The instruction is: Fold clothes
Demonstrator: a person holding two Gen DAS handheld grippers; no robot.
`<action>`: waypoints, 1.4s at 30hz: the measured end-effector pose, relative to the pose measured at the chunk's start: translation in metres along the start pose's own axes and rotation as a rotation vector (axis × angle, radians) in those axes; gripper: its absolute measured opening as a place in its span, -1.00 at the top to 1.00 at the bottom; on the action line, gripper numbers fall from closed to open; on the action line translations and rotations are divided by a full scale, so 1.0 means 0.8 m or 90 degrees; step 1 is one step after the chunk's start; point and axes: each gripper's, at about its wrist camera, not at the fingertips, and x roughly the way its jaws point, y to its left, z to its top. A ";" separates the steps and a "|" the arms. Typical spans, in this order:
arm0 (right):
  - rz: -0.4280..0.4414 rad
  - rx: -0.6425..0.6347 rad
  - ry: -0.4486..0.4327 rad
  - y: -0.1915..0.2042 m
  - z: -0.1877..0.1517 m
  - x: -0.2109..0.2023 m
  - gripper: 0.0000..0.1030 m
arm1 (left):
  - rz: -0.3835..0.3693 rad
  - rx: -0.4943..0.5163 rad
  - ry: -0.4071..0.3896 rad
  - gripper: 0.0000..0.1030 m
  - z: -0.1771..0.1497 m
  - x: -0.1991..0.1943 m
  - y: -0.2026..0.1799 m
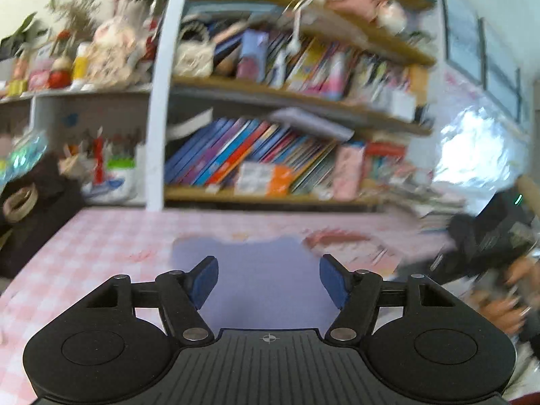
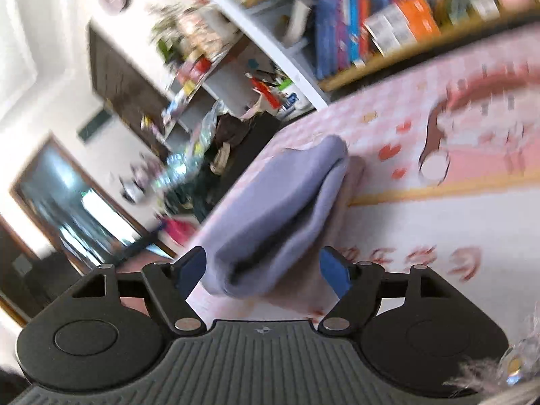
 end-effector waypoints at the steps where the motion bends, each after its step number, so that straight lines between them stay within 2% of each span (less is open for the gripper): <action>1: 0.011 0.035 0.001 -0.002 0.002 0.004 -0.43 | 0.003 0.007 0.014 -0.30 -0.008 0.008 0.000; 4: -0.010 0.080 0.024 0.003 0.008 0.031 -0.37 | 0.018 0.048 0.041 -0.30 -0.025 0.025 -0.007; 8: -0.044 0.061 0.023 0.024 0.018 0.061 -0.26 | 0.031 0.107 0.034 -0.30 -0.033 0.029 -0.022; 10: -0.090 0.030 0.027 0.037 0.025 0.081 -0.22 | 0.029 0.111 0.032 -0.30 -0.035 0.029 -0.024; 12: -0.152 -0.048 0.029 0.054 0.028 0.098 0.16 | 0.027 0.106 0.029 -0.30 -0.036 0.028 -0.022; 13: -0.179 -0.092 0.028 0.064 0.028 0.104 0.59 | 0.025 0.102 0.028 -0.30 -0.036 0.027 -0.020; 14: -0.206 -0.136 0.026 0.074 0.028 0.111 0.68 | 0.023 0.097 0.026 -0.30 -0.036 0.025 -0.017; 16: -0.148 -0.223 -0.022 0.101 0.022 0.094 0.70 | 0.016 0.076 0.017 -0.32 -0.035 0.022 -0.011; 19: -0.112 -0.275 -0.069 0.110 0.016 0.074 0.71 | 0.000 0.052 0.012 -0.32 -0.034 0.024 -0.003; 20: -0.141 -0.240 -0.055 0.096 0.019 0.080 0.71 | -0.003 0.051 0.014 -0.32 -0.035 0.026 -0.003; 21: -0.188 -0.190 -0.017 0.070 0.023 0.094 0.71 | -0.006 0.050 0.016 -0.32 -0.036 0.028 -0.003; 23: -0.221 -0.122 0.028 0.026 0.019 0.114 0.62 | -0.016 0.052 0.018 -0.35 -0.038 0.030 -0.006; 26: -0.205 -0.116 0.007 0.021 0.016 0.106 0.54 | -0.006 0.064 0.023 -0.35 -0.035 0.027 -0.007; 29: -0.225 -0.136 0.001 0.035 0.015 0.094 0.39 | -0.009 0.016 0.011 -0.36 -0.028 0.020 0.008; 33: -0.195 -0.113 0.005 0.043 0.013 0.085 0.21 | -0.001 -0.036 0.007 -0.49 -0.024 0.018 0.027; 34: -0.195 -0.108 0.013 0.042 0.011 0.086 0.24 | 0.006 -0.044 0.012 -0.50 -0.024 0.019 0.030; 35: -0.199 -0.113 0.018 0.044 0.011 0.089 0.52 | 0.010 -0.052 0.016 -0.50 -0.025 0.021 0.033; 37: -0.205 -0.141 0.013 0.055 0.008 0.090 0.74 | 0.013 -0.068 0.020 -0.51 -0.025 0.023 0.039; 42: -0.190 -0.181 -0.023 0.078 -0.004 0.070 0.76 | 0.023 -0.109 0.016 -0.64 -0.025 0.022 0.055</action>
